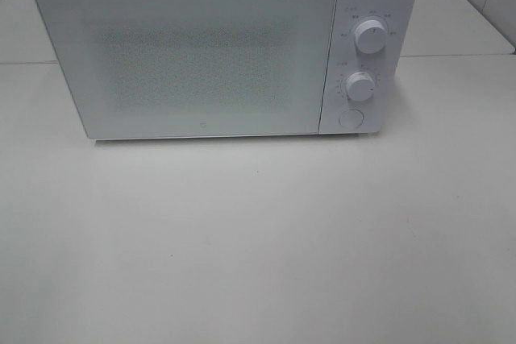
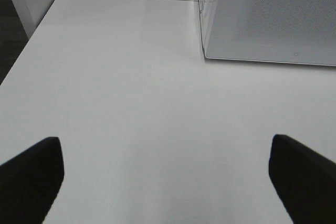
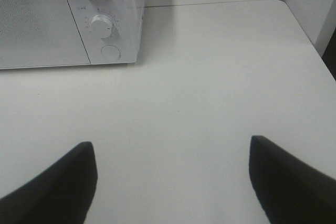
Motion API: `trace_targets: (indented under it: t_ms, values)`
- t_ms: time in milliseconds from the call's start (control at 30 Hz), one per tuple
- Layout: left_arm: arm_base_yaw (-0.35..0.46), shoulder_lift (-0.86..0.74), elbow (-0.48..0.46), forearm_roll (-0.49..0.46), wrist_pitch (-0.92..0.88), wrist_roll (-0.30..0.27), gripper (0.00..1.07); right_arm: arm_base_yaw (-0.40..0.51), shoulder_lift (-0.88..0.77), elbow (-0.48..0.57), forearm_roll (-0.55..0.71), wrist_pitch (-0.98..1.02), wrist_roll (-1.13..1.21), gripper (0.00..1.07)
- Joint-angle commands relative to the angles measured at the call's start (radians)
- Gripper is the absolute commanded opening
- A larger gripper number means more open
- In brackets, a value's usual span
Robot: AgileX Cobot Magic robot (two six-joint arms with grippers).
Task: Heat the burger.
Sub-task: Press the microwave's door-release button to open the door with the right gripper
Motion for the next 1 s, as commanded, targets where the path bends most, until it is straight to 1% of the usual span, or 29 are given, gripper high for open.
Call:
trace_targets:
  t_ms: [33, 67, 200, 233, 367, 400, 467, 533, 567, 633, 667, 700, 767, 800, 833, 900, 933, 1000]
  values:
    - [-0.003, -0.011, 0.001, 0.001, 0.001, -0.007, 0.98, -0.006, 0.048, -0.017, 0.000, -0.055, 0.000, 0.73]
    - [-0.003, -0.011, 0.001, 0.001, 0.001, -0.007, 0.98, -0.006, 0.092, -0.020, -0.005, -0.086, 0.000, 0.73]
    - [-0.003, -0.011, 0.001, 0.001, 0.001, -0.007, 0.98, -0.006, 0.150, -0.020, -0.006, -0.134, 0.000, 0.73]
    - [-0.003, -0.011, 0.001, 0.001, 0.001, -0.007, 0.98, -0.006, 0.193, -0.017, -0.006, -0.183, 0.000, 0.73]
    - [-0.003, -0.011, 0.001, 0.001, 0.001, -0.007, 0.98, -0.006, 0.251, -0.017, -0.008, -0.261, 0.000, 0.72]
    - [-0.003, -0.011, 0.001, 0.001, 0.001, -0.007, 0.98, -0.006, 0.290, -0.017, -0.008, -0.327, 0.000, 0.71]
    - [-0.003, -0.011, 0.001, 0.001, 0.001, -0.007, 0.98, -0.006, 0.306, -0.017, -0.008, -0.352, 0.000, 0.71]
    - [-0.003, -0.011, 0.001, 0.001, 0.001, -0.007, 0.98, -0.006, 0.367, -0.002, -0.011, -0.449, 0.000, 0.70]
    - [-0.003, -0.011, 0.001, 0.001, 0.001, -0.007, 0.98, -0.006, 0.367, -0.002, -0.011, -0.449, 0.000, 0.70]
    - [-0.003, -0.011, 0.001, 0.001, 0.001, -0.007, 0.98, -0.006, 0.435, 0.014, -0.011, -0.527, 0.000, 0.69]
    - [-0.003, -0.011, 0.001, 0.001, 0.001, -0.007, 0.98, -0.006, 0.435, 0.014, -0.011, -0.527, 0.000, 0.69]
    - [-0.003, -0.011, 0.001, 0.001, 0.001, -0.007, 0.98, -0.006, 0.476, 0.022, -0.011, -0.579, 0.000, 0.69]
    - [-0.003, -0.011, 0.001, 0.001, 0.001, -0.007, 0.98, -0.006, 0.499, 0.025, -0.011, -0.606, 0.000, 0.69]
    - [-0.003, -0.011, 0.001, 0.001, 0.001, -0.007, 0.98, -0.006, 0.538, 0.034, -0.011, -0.671, 0.000, 0.68]
    - [-0.003, -0.011, 0.001, 0.001, 0.001, -0.007, 0.98, -0.006, 0.538, 0.034, -0.011, -0.671, 0.000, 0.68]
    - [-0.003, -0.011, 0.001, 0.001, 0.001, -0.007, 0.98, -0.006, 0.602, 0.043, -0.011, -0.761, 0.000, 0.67]
    - [-0.003, -0.011, 0.001, 0.001, 0.001, -0.007, 0.98, -0.006, 0.602, 0.043, -0.011, -0.761, 0.000, 0.67]
    - [-0.003, -0.011, 0.001, 0.001, 0.001, -0.007, 0.98, -0.006, 0.654, 0.058, -0.011, -0.858, 0.000, 0.63]
